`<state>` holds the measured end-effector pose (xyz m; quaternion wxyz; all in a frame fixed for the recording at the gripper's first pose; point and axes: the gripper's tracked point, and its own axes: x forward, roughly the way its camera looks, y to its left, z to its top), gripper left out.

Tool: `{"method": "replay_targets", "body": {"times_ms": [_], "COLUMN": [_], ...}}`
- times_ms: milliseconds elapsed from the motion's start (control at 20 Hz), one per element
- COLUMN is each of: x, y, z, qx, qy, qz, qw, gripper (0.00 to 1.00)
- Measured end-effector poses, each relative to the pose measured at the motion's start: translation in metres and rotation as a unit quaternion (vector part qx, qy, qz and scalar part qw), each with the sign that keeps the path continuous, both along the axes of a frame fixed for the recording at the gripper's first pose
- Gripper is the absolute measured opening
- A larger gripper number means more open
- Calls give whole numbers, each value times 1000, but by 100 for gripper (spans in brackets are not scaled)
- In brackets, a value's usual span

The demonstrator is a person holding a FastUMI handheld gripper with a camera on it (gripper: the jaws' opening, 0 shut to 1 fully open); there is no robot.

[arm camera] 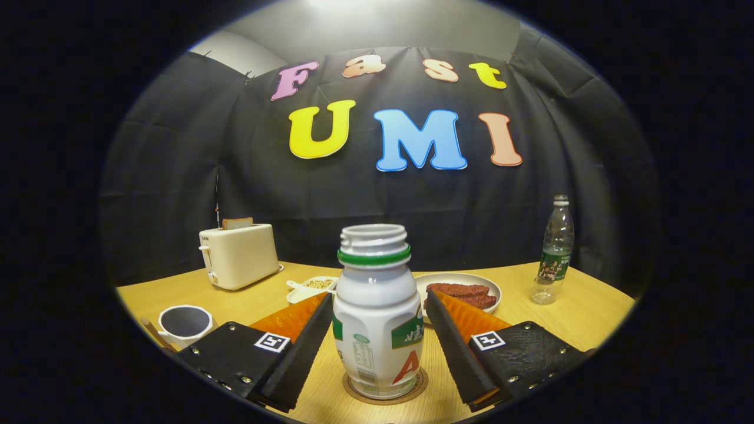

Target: Take the bottle from table, then pour the juice into the cup, finally place the bottle on the coaster

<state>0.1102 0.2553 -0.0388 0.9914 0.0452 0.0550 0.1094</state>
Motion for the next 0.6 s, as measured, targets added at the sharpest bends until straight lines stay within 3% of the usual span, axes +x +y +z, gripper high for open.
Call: {"method": "replay_targets", "body": {"times_ms": [600], "x": [-64], "y": [-13], "z": [169], "qx": [-17], "qy": [-171], "qz": [-8], "qw": [985], "gripper": [96]}}
